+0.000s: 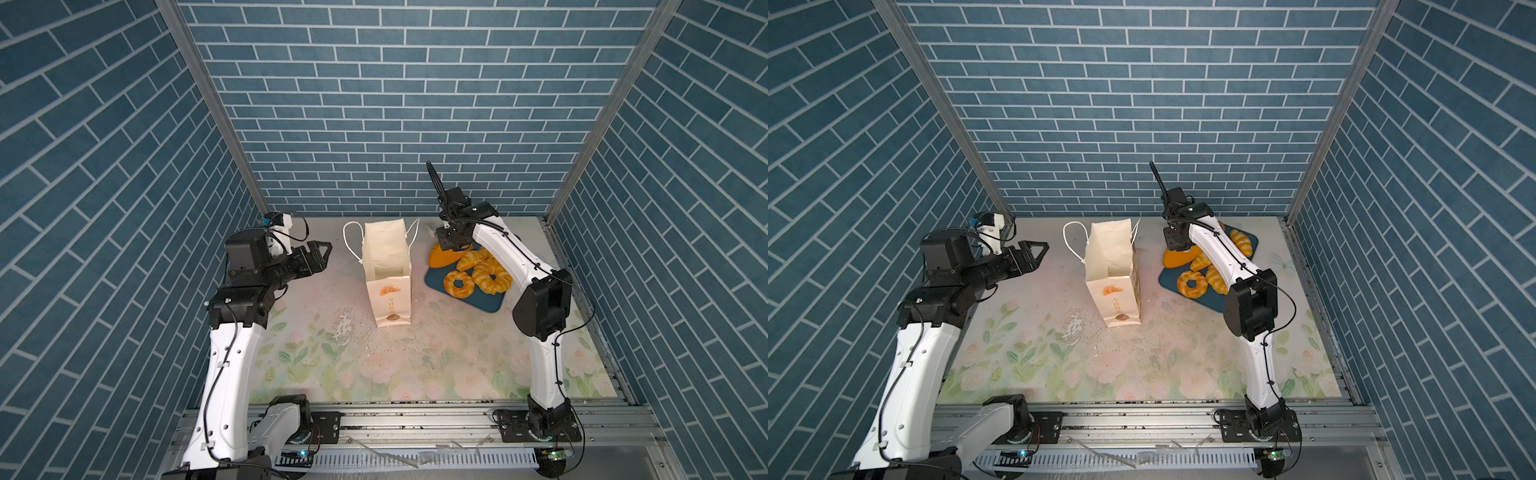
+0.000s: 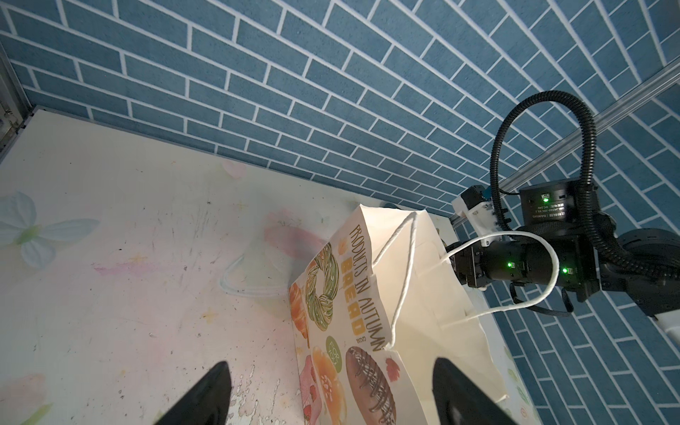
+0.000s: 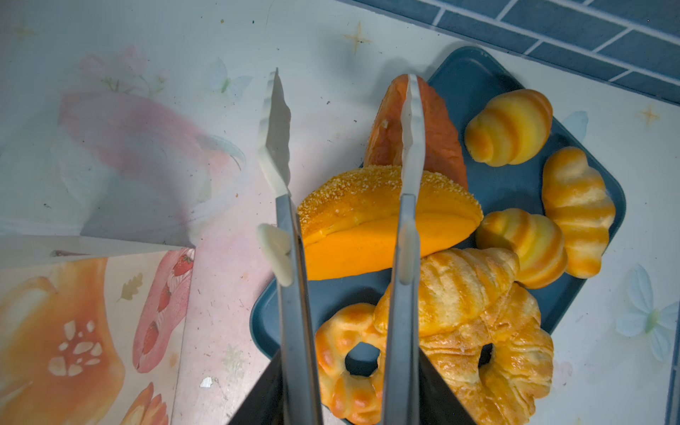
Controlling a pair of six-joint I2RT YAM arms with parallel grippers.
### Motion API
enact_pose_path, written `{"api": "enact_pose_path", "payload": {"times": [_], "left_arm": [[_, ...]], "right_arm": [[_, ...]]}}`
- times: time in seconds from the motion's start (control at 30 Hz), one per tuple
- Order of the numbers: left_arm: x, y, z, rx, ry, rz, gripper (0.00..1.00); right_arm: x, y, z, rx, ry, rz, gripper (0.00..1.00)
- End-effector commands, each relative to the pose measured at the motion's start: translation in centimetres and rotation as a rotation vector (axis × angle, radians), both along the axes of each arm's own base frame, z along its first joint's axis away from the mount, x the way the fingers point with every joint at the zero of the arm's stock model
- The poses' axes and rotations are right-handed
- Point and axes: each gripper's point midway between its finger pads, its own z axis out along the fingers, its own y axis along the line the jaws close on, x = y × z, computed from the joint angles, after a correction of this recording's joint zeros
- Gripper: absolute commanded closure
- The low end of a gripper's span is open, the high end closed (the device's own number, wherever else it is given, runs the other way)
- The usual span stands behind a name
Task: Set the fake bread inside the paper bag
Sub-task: 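Move the tongs with the right gripper over the sugar-crusted orange bun, then lower the tongs onto the orange bun and pinch it with the right gripper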
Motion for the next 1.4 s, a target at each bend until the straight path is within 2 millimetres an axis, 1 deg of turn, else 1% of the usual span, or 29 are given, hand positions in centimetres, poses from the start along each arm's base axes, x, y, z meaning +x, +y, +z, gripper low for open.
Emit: {"api": "enact_pose_path", "payload": {"times": [0.0,0.1,0.3,0.4,0.5,0.6,0.83,0.93,1.13,1.23,1.37], "left_arm": [[-0.3,0.2,0.6,0.024,-0.021,0.001,0.13],[-0.2,0.2,0.4,0.022,-0.018,-0.001,0.13],[-0.1,0.1,0.1,0.015,-0.014,-0.003,0.13],[0.0,0.1,0.0,0.012,-0.013,-0.003,0.13],[0.2,0.1,-0.1,0.005,-0.013,-0.002,0.13],[0.4,0.0,-0.1,-0.005,-0.011,-0.007,0.13],[0.2,0.0,-0.2,-0.006,-0.010,-0.002,0.13],[0.3,0.0,-0.2,-0.009,-0.008,-0.002,0.13],[0.5,-0.1,-0.3,-0.021,-0.005,-0.005,0.13],[0.5,-0.1,-0.4,-0.022,-0.005,-0.007,0.13],[0.5,-0.1,-0.3,-0.023,-0.007,-0.008,0.13]], "right_arm": [[-1.8,-0.5,-1.0,-0.048,0.077,0.078,0.51],[-3.4,-1.2,-1.3,-0.069,0.121,0.090,0.53],[-6.3,-3.6,-0.3,-0.116,0.149,0.071,0.53],[-7.6,-4.8,-0.1,-0.136,0.165,0.055,0.53],[-8.4,-5.4,-0.2,-0.140,0.173,0.043,0.53],[-9.1,-6.3,-0.8,-0.161,0.195,0.024,0.54],[-11.4,-8.2,-1.2,-0.194,0.239,-0.006,0.54],[-12.1,-9.3,-1.2,-0.214,0.249,-0.033,0.54],[-13.2,-10.3,-1.5,-0.212,0.271,-0.092,0.54],[-13.3,-10.2,-1.6,-0.195,0.271,-0.114,0.54],[-12.7,-9.4,-1.3,-0.155,0.251,-0.118,0.53]]}}
